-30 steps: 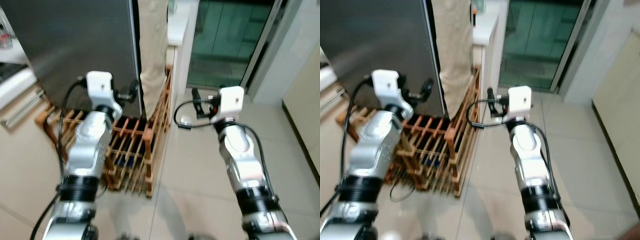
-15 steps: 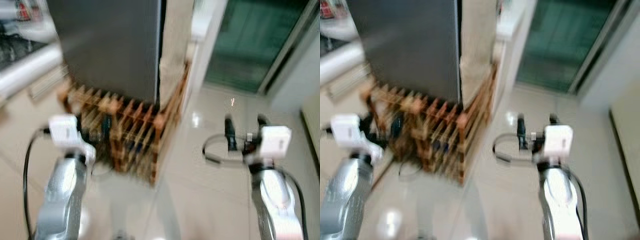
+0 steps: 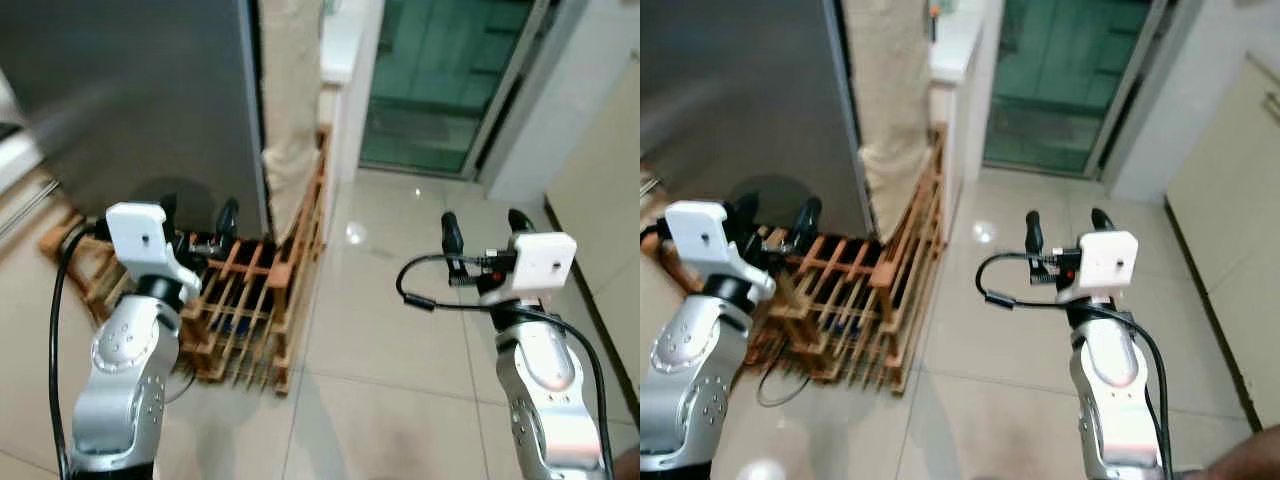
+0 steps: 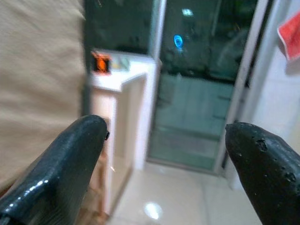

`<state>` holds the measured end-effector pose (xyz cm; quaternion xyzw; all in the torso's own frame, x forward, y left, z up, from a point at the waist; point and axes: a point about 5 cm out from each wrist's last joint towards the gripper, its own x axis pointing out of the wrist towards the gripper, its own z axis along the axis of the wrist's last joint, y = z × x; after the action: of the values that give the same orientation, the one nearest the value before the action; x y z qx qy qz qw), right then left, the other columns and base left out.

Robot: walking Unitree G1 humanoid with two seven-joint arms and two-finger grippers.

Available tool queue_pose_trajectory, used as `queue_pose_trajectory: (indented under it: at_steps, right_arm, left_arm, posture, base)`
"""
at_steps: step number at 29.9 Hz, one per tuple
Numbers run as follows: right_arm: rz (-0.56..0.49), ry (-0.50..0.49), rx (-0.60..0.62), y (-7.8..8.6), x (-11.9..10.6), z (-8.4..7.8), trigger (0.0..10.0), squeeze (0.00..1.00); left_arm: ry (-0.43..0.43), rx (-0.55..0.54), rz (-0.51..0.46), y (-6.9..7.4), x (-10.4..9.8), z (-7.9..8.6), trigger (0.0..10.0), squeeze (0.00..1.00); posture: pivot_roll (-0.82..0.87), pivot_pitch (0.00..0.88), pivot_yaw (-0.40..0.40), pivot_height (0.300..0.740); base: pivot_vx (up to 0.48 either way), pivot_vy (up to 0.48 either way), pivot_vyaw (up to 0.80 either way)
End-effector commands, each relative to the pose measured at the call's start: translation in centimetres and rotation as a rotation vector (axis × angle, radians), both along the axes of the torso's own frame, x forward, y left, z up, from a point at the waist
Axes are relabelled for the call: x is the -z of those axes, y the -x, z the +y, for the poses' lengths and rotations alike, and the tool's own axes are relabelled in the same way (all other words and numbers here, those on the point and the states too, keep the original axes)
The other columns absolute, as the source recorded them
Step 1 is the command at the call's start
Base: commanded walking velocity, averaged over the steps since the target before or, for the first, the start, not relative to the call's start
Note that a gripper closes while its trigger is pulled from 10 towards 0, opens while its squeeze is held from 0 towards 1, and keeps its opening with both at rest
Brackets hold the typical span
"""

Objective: Restocking fridge

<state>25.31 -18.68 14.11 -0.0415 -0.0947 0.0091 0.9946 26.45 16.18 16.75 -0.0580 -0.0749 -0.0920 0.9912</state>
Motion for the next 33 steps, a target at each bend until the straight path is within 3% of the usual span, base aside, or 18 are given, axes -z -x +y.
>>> queue_pose_trajectory:
  at_steps: [1,5,7,9,13,16,19,33]
  right_arm:
    - [0.004,0.003,-0.008,-0.2,-0.1,0.4,10.0,0.00]
    - [0.004,0.005,-0.009,-0.5,-0.1,0.6,10.0,0.00]
    - [0.003,0.006,-0.009,-0.7,-0.2,0.6,10.0,0.00]
    - [0.003,0.006,-0.007,-0.9,-0.2,0.5,10.0,0.00]
    - [0.003,0.007,-0.006,-1.1,-0.3,0.5,10.0,0.00]
    - [0.001,0.003,-0.012,-1.5,-0.3,0.8,10.0,0.00]
    - [0.001,0.001,-0.022,-1.7,-0.3,1.1,10.0,0.00]
    - [-0.006,0.000,-0.018,-1.9,-0.3,1.3,10.0,0.00]
  left_arm:
    - [-0.018,-0.012,-0.013,0.1,-0.5,0.5,10.0,0.00]
    - [-0.046,0.053,-0.052,0.0,-1.1,-0.5,10.0,0.00]
    - [0.004,0.079,-0.063,-0.1,-1.3,-0.6,10.0,0.00]
    - [0.039,0.044,-0.069,-0.4,-1.6,-0.2,10.0,0.00]
    - [0.031,0.022,-0.070,-1.1,-2.0,0.0,10.0,0.00]
    - [0.091,-0.013,-0.011,-2.6,-1.9,0.1,10.0,0.00]
    - [0.128,-0.012,-0.012,-4.3,-2.8,0.1,10.0,0.00]
    - [0.103,0.116,-0.014,-5.5,-3.8,-2.6,10.0,0.00]
  posture:
    - [-0.17,0.009,-0.004,0.740]
    - [-0.16,0.010,-0.004,0.740]
    - [-0.16,0.009,-0.002,0.740]
    - [-0.16,0.008,-0.002,0.740]
    - [-0.16,0.006,0.001,0.740]
    - [-0.16,0.008,-0.001,0.740]
    - [-0.16,0.006,-0.001,0.740]
    - [-0.18,0.000,0.015,0.740]
  base:
    - [0.480,0.000,0.00]
    - [0.480,0.000,0.00]
    - [0.480,0.000,0.00]
    - [0.000,0.000,0.00]
    - [0.000,0.000,0.00]
    - [0.000,0.000,0.00]
    - [0.000,0.000,0.00]
    - [0.000,0.000,0.00]
